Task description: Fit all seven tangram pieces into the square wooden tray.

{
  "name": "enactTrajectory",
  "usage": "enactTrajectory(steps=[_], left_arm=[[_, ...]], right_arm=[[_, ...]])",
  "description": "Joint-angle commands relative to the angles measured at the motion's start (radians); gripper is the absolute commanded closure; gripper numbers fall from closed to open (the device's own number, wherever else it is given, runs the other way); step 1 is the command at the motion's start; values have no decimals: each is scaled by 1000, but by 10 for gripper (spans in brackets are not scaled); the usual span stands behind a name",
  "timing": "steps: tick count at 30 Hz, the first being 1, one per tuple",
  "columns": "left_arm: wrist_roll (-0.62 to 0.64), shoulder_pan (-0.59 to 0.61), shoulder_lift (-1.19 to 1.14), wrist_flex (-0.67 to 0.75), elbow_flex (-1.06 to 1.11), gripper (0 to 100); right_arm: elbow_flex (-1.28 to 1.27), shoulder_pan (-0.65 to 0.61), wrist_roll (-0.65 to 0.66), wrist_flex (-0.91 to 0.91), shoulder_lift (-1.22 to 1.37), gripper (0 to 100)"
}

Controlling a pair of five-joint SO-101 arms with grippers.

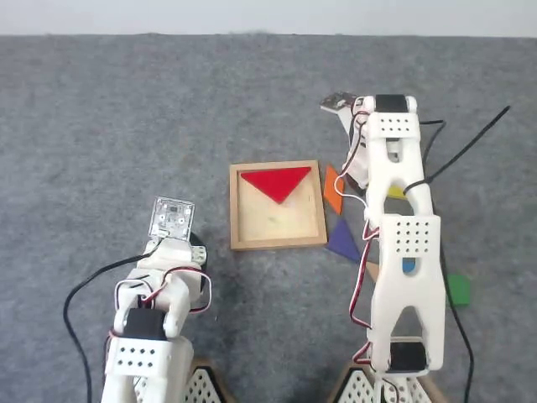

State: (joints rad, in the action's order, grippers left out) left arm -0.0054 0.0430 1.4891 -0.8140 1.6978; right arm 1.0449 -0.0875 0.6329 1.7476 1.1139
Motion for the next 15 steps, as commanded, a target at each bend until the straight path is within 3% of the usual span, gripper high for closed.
enactTrajectory(steps=[1, 9, 15], left_arm=[[6, 5, 12, -2, -8, 985], [6, 5, 12, -2, -8, 985], [6, 5, 12, -2, -8, 985]], right_arm=[[46, 8, 11, -18, 28, 541], [49, 15, 12, 28, 42, 546], [48, 7, 9, 30, 42, 708]])
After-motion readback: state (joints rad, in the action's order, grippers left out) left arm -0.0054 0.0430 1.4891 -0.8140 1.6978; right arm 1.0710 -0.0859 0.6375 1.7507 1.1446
